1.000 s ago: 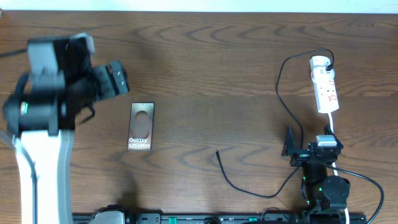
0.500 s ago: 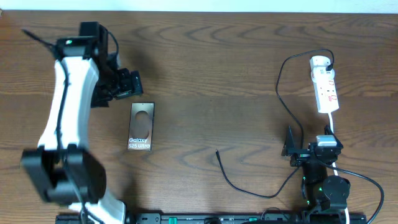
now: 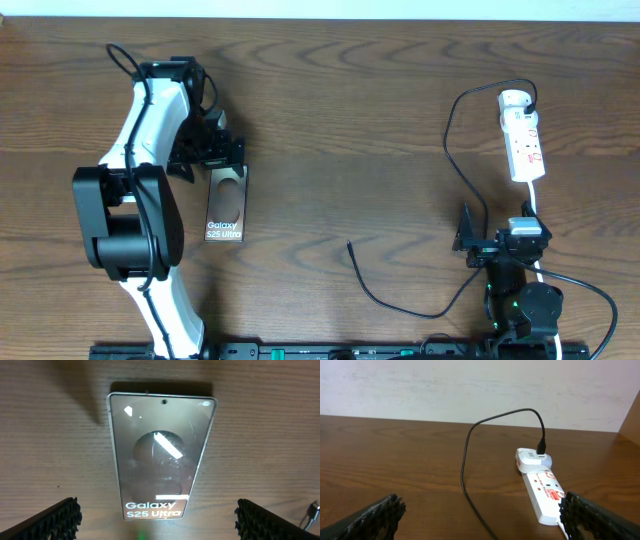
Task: Plug charger to phone and switch on socket
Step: 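Move the left gripper over the Galaxy phone, then lower the left gripper and close it on the phone's top edge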
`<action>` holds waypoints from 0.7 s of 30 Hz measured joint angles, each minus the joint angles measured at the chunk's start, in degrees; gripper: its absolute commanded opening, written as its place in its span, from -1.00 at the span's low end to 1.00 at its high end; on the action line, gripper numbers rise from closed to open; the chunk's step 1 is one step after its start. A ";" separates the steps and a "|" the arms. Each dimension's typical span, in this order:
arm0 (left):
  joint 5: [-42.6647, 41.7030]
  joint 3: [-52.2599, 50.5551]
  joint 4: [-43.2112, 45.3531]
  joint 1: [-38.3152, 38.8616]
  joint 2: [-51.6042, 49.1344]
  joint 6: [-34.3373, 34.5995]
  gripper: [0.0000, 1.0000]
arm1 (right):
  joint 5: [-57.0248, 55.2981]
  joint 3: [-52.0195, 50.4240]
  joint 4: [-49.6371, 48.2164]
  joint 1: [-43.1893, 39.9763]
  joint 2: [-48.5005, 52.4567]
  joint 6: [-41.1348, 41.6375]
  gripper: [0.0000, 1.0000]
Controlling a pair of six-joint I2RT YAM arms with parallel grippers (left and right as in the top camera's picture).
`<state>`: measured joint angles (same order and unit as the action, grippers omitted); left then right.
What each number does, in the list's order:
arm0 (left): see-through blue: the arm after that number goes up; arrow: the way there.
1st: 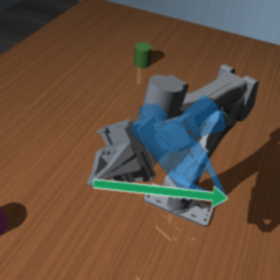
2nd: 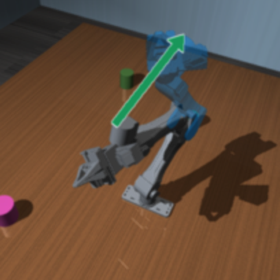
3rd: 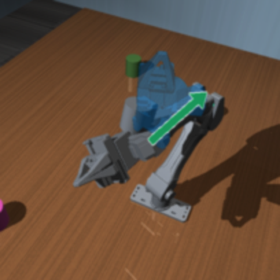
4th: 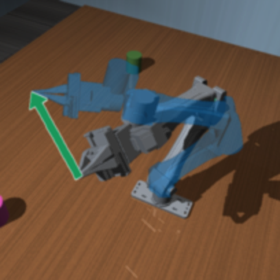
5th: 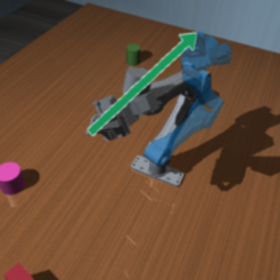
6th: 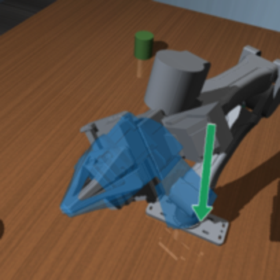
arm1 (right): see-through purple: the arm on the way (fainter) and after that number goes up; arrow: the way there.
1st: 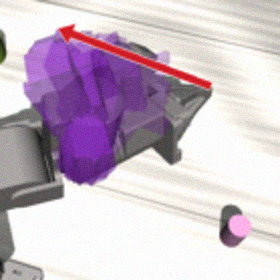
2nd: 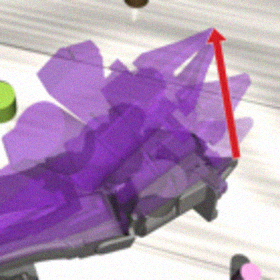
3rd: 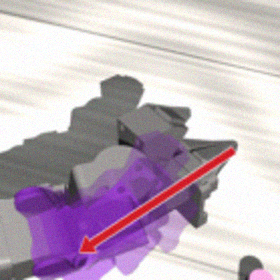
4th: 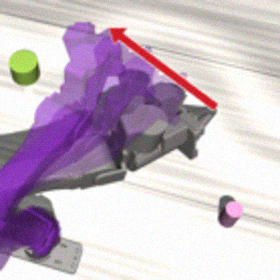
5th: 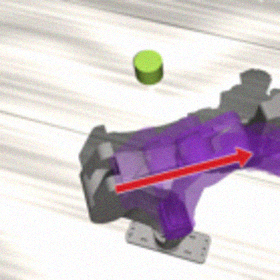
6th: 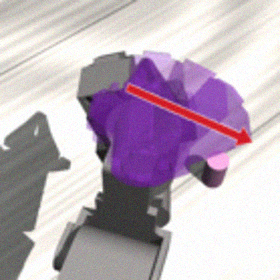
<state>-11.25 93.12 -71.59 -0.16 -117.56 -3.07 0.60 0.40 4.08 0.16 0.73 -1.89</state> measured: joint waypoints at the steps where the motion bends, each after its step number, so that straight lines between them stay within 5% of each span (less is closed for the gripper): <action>1: 0.00 0.00 0.09 0.31 0.00 -0.13 0.96 | 0.00 0.00 0.00 0.00 0.00 0.00 0.99; 21: 2.64 -10.49 7.74 3.82 2.49 0.33 0.96 | 0.00 0.00 0.00 0.00 0.00 0.00 0.99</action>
<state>-8.60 82.63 -63.86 3.66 -115.07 -2.74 0.60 0.40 4.08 0.16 0.73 -1.89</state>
